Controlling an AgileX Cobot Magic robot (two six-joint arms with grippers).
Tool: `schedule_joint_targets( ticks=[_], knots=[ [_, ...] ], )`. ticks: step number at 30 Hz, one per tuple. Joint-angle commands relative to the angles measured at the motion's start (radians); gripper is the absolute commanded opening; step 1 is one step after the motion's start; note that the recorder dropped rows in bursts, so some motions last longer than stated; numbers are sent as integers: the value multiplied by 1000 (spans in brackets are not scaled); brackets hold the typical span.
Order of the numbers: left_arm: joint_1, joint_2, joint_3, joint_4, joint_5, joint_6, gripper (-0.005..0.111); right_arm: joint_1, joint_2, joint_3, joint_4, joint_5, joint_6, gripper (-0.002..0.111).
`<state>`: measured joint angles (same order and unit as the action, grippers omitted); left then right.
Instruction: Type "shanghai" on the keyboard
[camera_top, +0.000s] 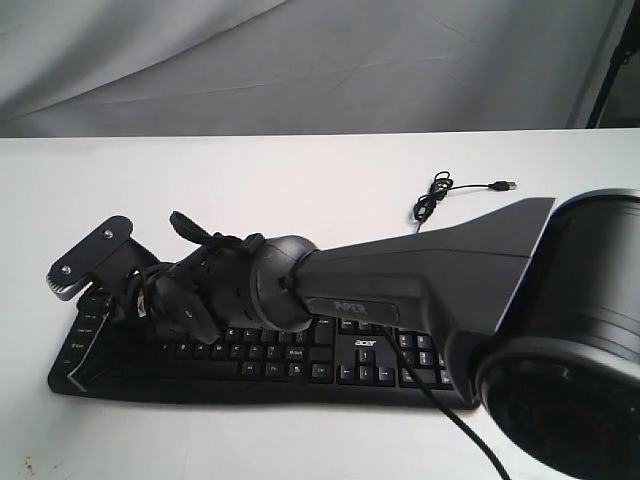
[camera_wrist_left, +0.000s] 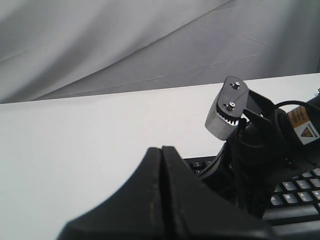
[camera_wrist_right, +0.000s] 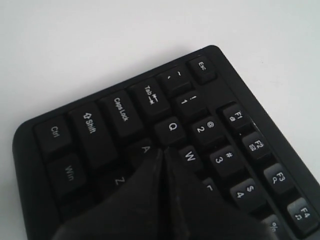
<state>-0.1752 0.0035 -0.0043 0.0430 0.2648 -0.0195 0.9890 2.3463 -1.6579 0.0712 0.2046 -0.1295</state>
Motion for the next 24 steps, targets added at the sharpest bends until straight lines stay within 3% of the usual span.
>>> schedule_joint_targets(
  ticks=[1,24],
  knots=[
    [-6,-3,4,5,-6,-3,0,-1,-1,-8,-12,31,-4,0],
    [-6,-3,4,5,-6,-3,0,-1,-1,-8,-20,46,-4,0]
  ],
)
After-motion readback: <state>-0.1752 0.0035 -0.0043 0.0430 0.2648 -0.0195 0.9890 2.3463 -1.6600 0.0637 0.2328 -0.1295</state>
